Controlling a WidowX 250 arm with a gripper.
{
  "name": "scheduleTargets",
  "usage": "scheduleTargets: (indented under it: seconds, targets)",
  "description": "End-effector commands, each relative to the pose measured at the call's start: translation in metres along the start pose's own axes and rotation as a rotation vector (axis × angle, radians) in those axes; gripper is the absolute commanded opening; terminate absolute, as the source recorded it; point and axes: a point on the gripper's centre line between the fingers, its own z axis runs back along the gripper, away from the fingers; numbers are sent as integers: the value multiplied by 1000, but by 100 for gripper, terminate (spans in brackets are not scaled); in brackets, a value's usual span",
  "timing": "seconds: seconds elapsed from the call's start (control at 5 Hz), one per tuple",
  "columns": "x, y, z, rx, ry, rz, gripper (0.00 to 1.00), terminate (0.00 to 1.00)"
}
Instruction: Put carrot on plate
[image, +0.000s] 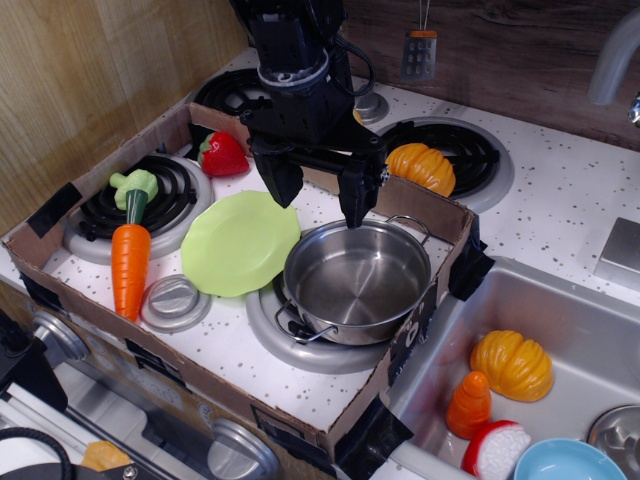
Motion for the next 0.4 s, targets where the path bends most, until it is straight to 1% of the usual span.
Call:
scheduleTargets:
  seconds: [0.0,0.2]
  targets:
    - [0,0,0,0,0,0,100,0]
    - [-1,15,32,59,3,-6,100,0]
